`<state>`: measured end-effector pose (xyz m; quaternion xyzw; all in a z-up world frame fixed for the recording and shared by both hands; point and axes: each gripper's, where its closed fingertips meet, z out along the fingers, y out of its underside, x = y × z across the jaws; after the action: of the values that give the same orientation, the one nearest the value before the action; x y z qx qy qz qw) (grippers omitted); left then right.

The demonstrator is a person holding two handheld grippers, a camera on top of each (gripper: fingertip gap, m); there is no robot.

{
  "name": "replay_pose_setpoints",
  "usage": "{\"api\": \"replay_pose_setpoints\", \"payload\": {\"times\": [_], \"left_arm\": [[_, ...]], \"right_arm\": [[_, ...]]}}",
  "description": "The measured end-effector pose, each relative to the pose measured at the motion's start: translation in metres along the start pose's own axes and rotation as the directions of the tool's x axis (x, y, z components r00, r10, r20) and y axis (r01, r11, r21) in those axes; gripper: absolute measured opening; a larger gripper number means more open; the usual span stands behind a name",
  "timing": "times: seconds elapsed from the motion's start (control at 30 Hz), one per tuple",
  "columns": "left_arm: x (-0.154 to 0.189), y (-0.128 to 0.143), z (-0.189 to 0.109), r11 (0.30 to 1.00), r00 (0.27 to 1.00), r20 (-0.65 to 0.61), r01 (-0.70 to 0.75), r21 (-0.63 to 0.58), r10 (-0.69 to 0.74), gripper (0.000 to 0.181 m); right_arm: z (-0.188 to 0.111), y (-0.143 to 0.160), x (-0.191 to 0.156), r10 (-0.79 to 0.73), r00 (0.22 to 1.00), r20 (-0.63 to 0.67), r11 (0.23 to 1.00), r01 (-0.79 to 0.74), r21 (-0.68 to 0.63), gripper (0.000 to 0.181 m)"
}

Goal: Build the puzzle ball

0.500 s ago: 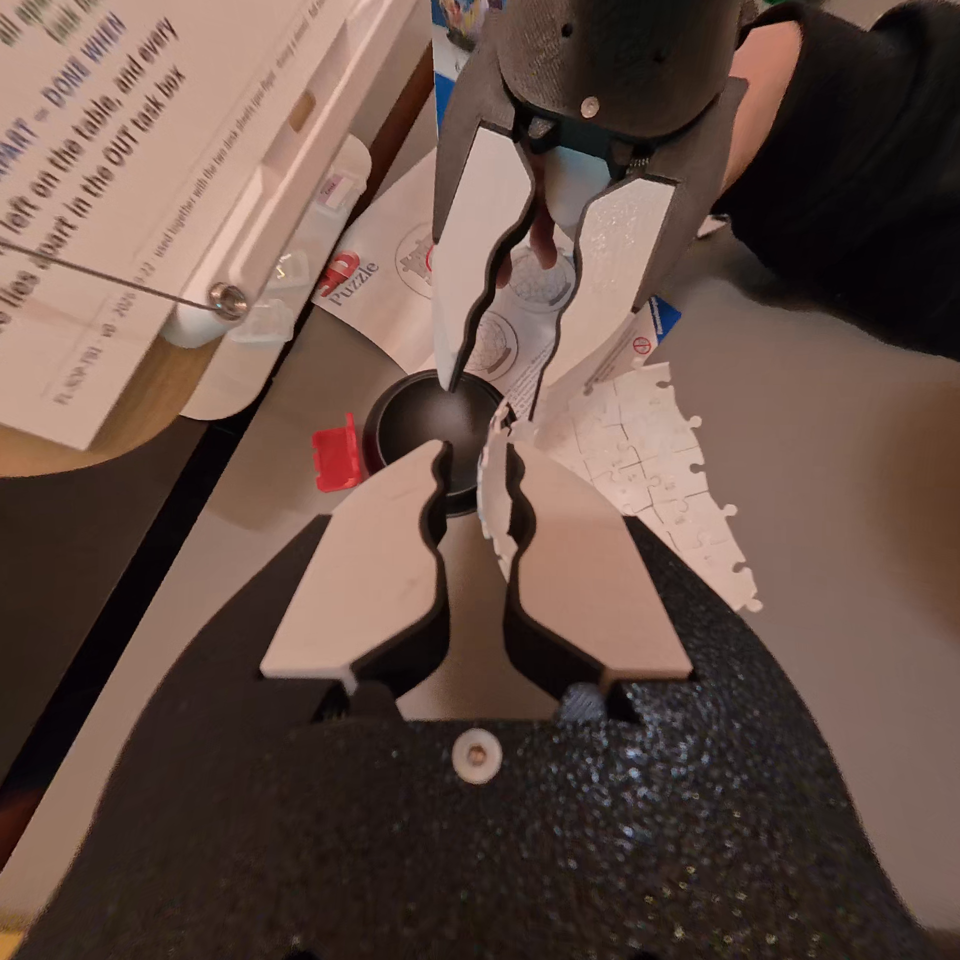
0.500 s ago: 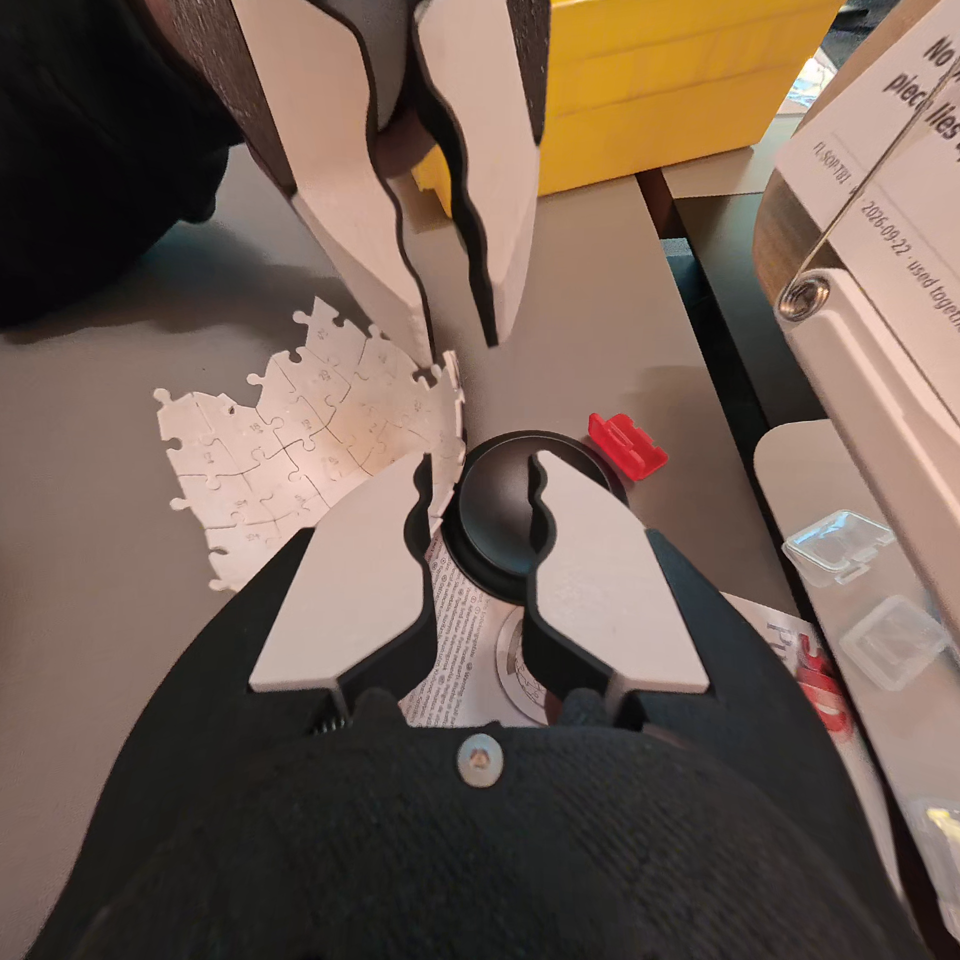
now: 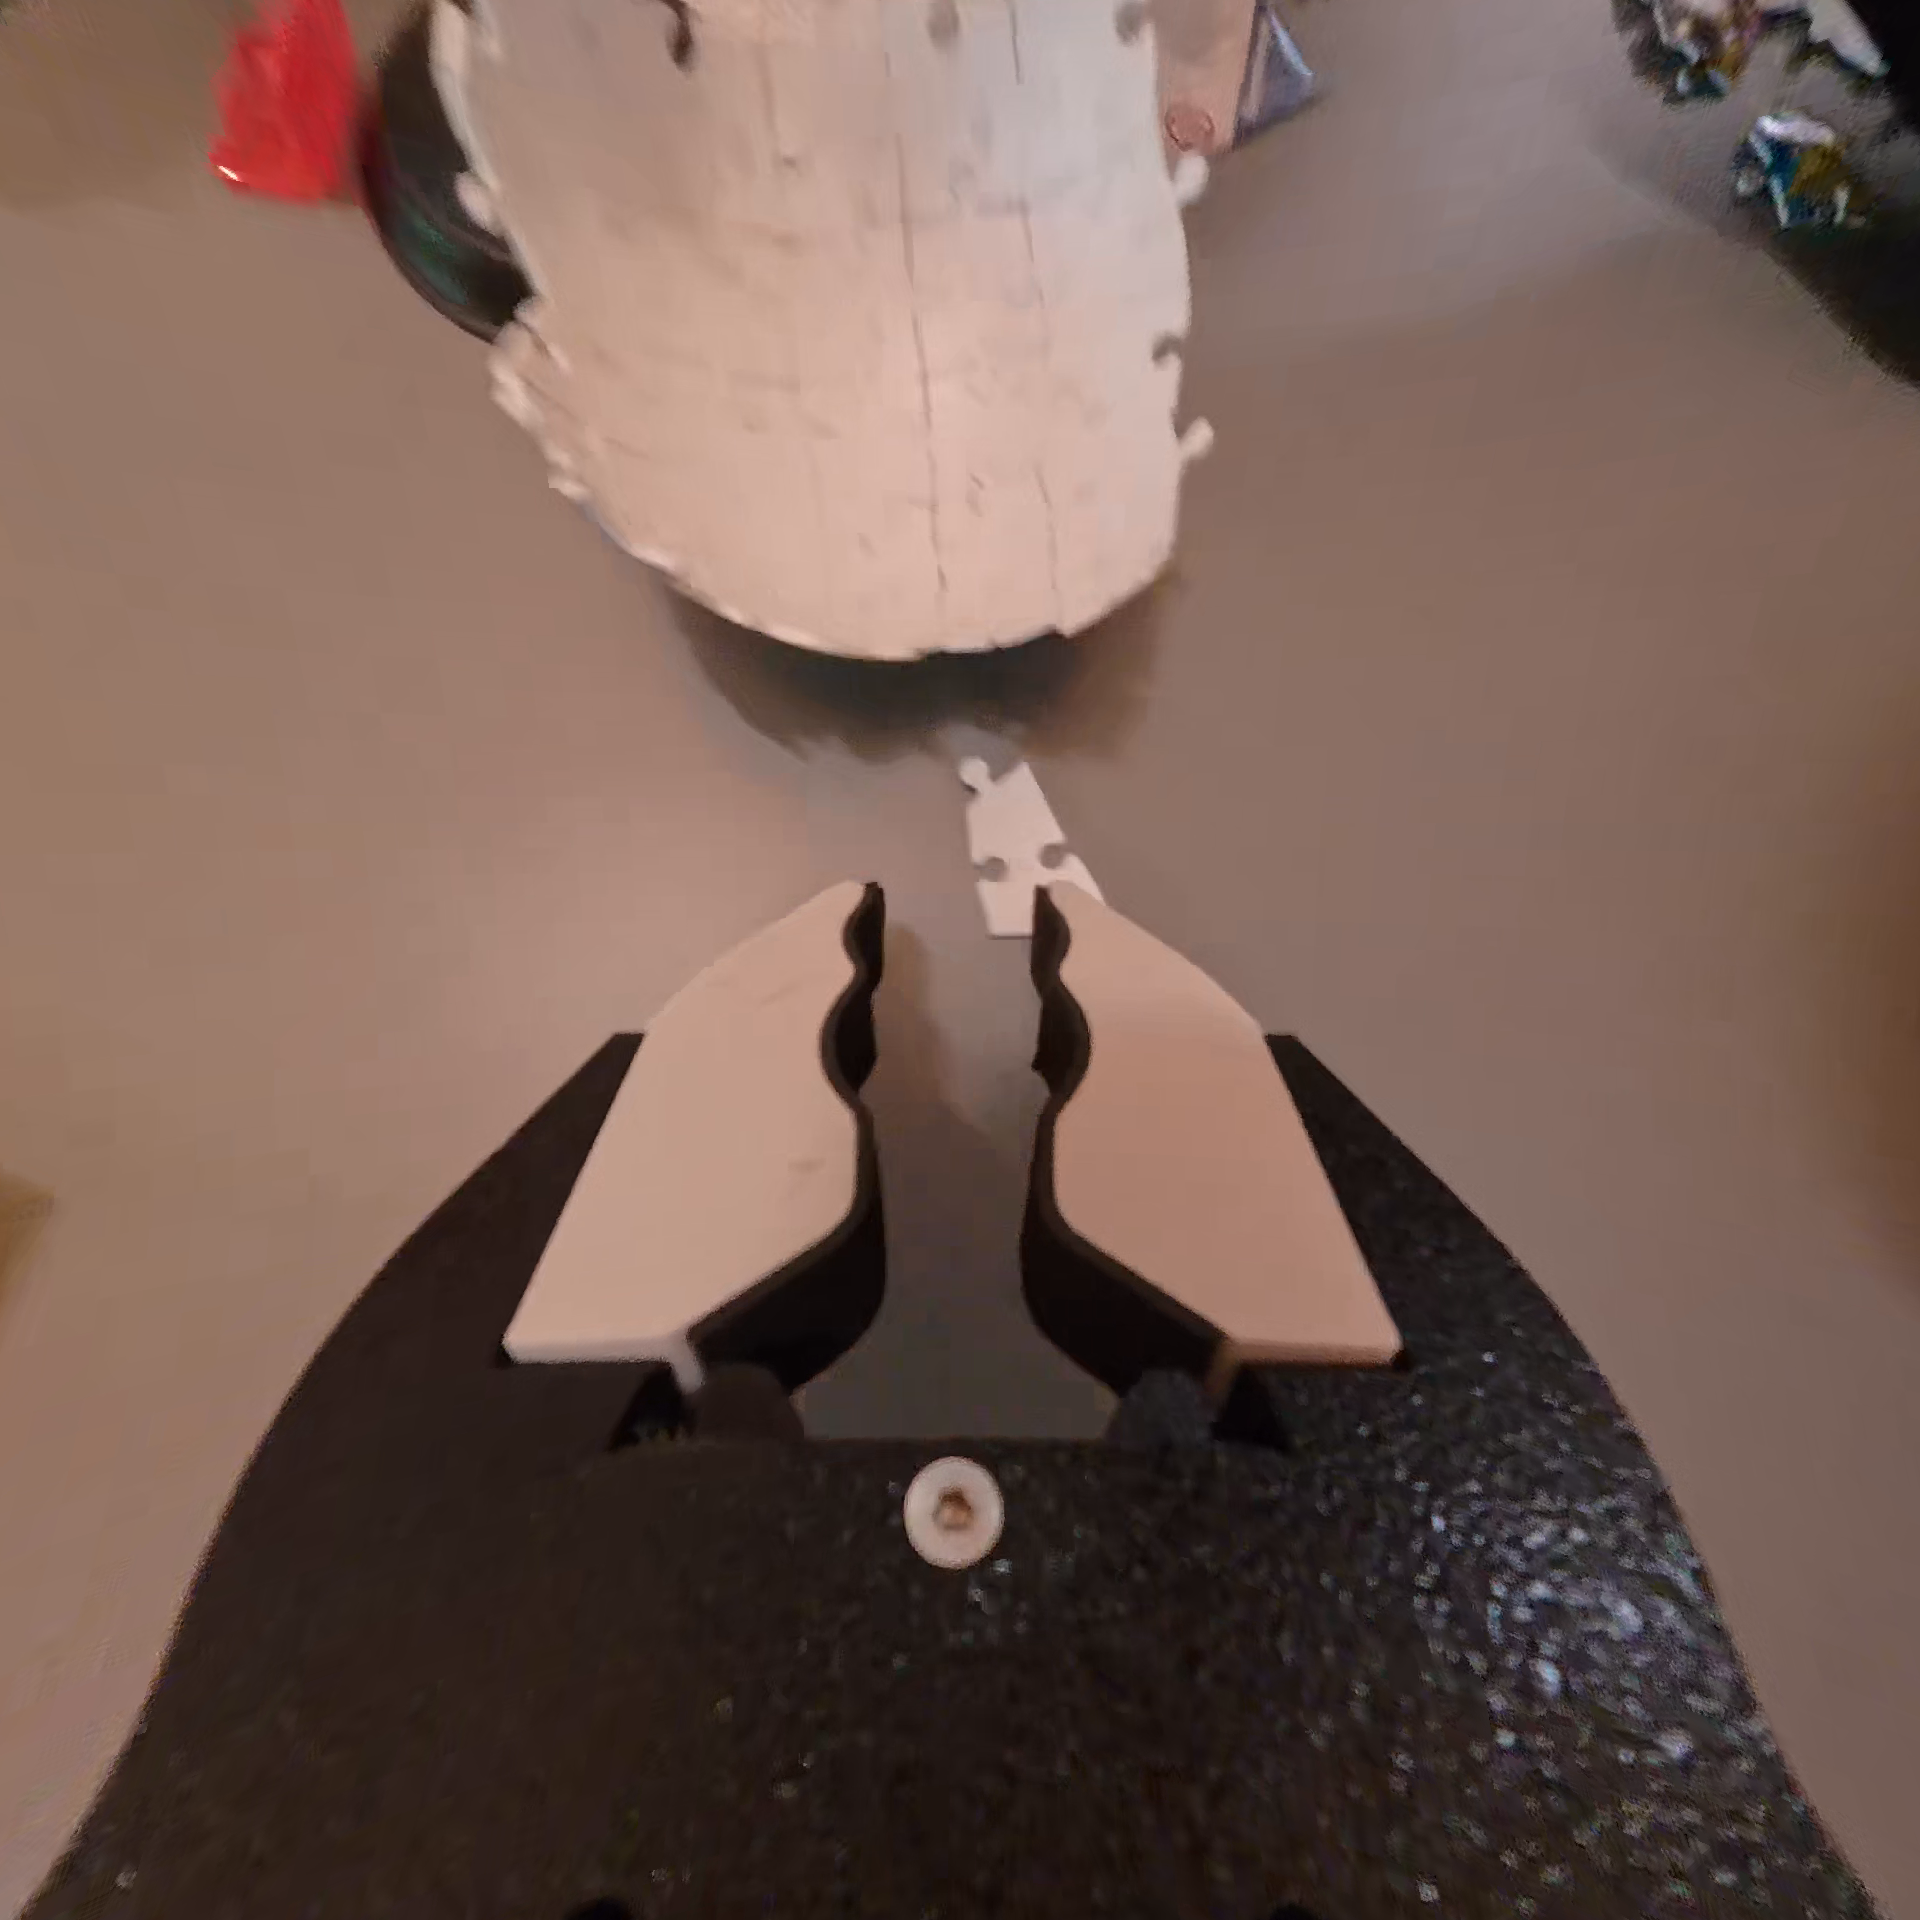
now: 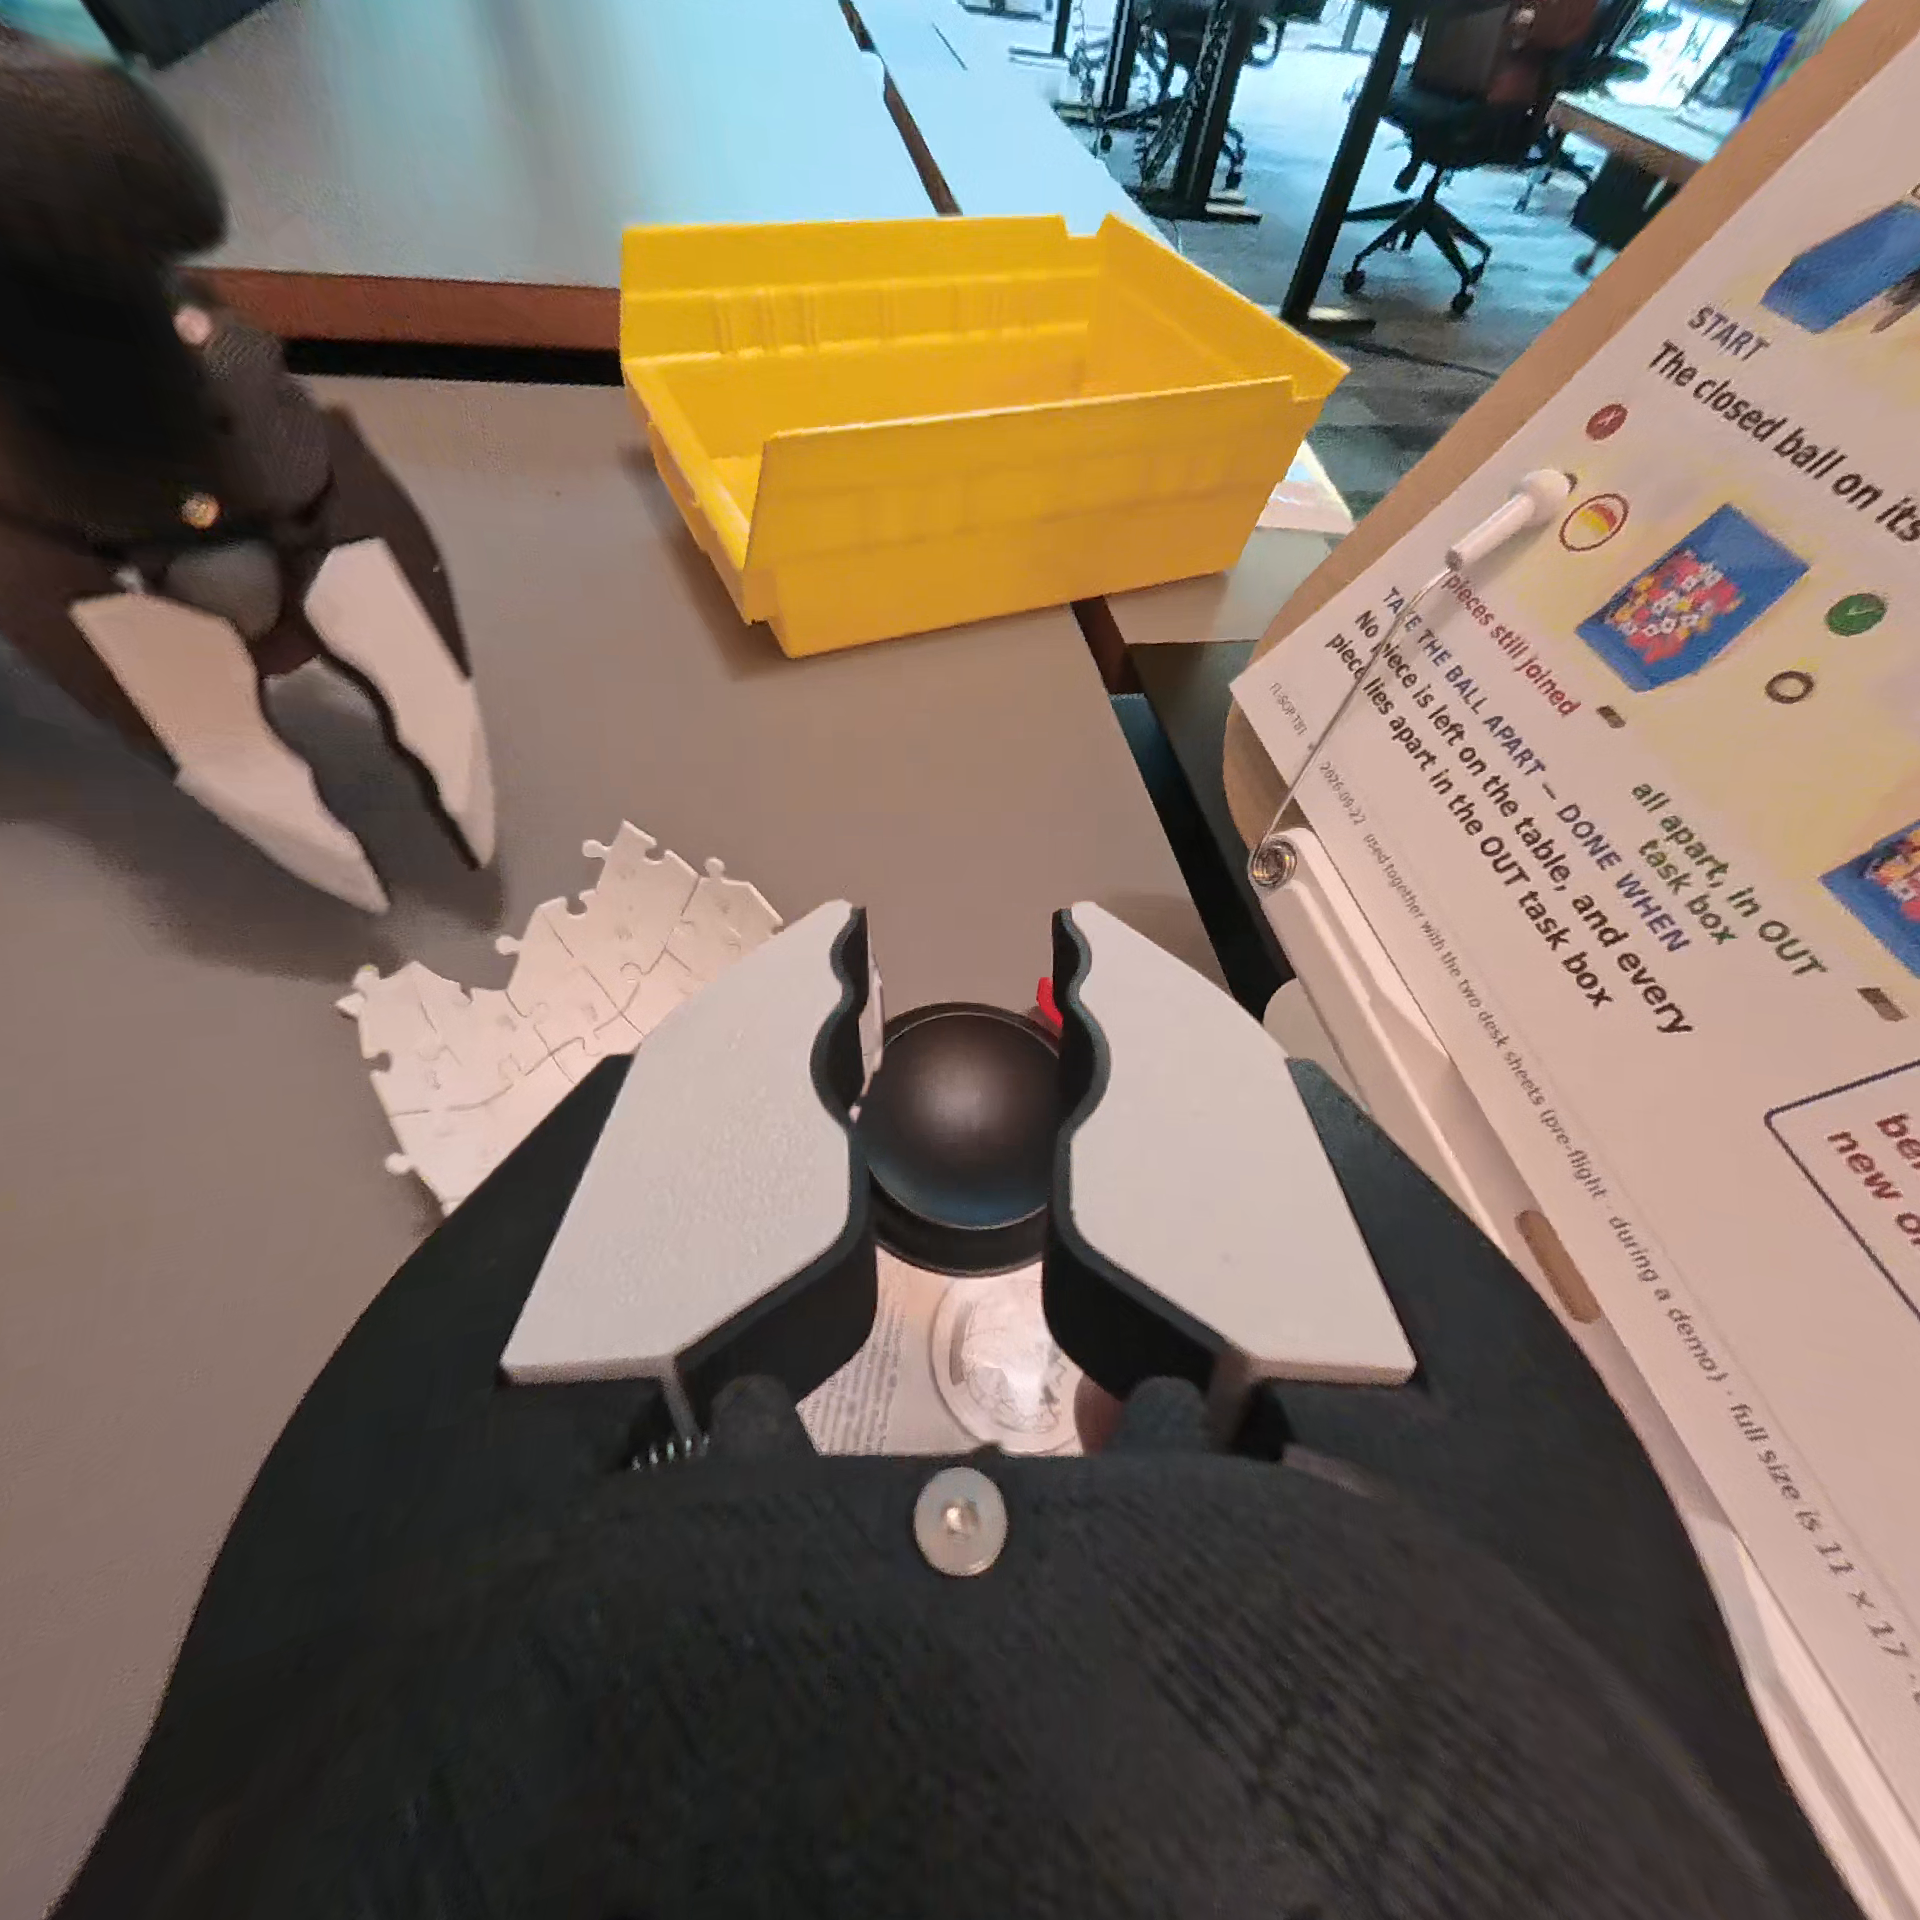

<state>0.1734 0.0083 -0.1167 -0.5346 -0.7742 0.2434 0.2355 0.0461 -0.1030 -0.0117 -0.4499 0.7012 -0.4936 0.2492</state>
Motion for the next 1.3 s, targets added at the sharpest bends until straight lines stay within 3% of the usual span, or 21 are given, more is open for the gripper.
{"api": "replay_pose_setpoints", "payload": {"times": [0.13, 0.27, 0.53, 0.67, 0.8, 0.93, 1.1, 1.2, 1.23, 1.3], "left_arm": [[0.016, 0.014, 0.022, 0.999, 0.997, 0.073, -0.008, -0.048, 0.011, 0.043], [0.020, 0.012, 0.026, 0.998, 0.991, 0.132, 0.026, -0.056, -0.019, 0.024], [0.033, 0.013, 0.021, 0.998, 0.978, 0.201, 0.051, 0.034, -0.057, 0.024], [0.057, -0.004, 0.000, 0.987, 0.971, 0.240, -0.018, 0.161, -0.022, 0.024], [0.093, -0.038, -0.026, 0.942, 0.950, 0.303, -0.172, 0.290, 0.080, 0.024], [0.122, -0.061, -0.041, 0.893, 0.910, 0.371, -0.313, 0.324, 0.184, 0.024], [0.133, -0.073, -0.046, 0.860, 0.866, 0.438, -0.399, 0.317, 0.241, 0.024], [0.134, -0.077, -0.044, 0.856, 0.869, 0.436, -0.398, 0.330, 0.235, 0.021], [0.131, -0.077, -0.044, 0.859, 0.867, 0.445, -0.392, 0.330, 0.225, 0.010], [0.127, -0.077, -0.042, 0.860, 0.867, 0.447, -0.388, 0.332, 0.219, 0.012]], "right_arm": [[-0.010, 0.002, -0.009, -0.011, 0.998, -0.065, 0.995, 0.004, -0.096, 0.034], [-0.037, 0.000, -0.030, -0.029, 0.991, -0.132, 0.991, 0.011, -0.136, 0.035], [-0.076, 0.020, -0.090, 0.114, 0.977, -0.183, 0.981, -0.140, -0.136, 0.035], [-0.070, 0.025, -0.124, 0.268, 0.960, -0.087, 0.959, -0.274, -0.070, 0.035], [-0.056, 0.015, -0.169, 0.413, 0.901, 0.134, 0.909, -0.417, -0.001, 0.031], [-0.053, -0.002, -0.197, 0.479, 0.833, 0.277, 0.859, -0.510, 0.047, 0.032], [-0.059, -0.002, -0.212, 0.492, 0.809, 0.321, 0.850, -0.526, 0.024, 0.028], [-0.057, 0.000, -0.216, 0.496, 0.794, 0.351, 0.846, -0.533, 0.012, 0.010], [-0.056, 0.001, -0.217, 0.491, 0.793, 0.360, 0.849, -0.528, 0.005, 0.003], [-0.052, 0.003, -0.215, 0.475, 0.808, 0.348, 0.862, -0.507, 0.002, 0.002]]}}
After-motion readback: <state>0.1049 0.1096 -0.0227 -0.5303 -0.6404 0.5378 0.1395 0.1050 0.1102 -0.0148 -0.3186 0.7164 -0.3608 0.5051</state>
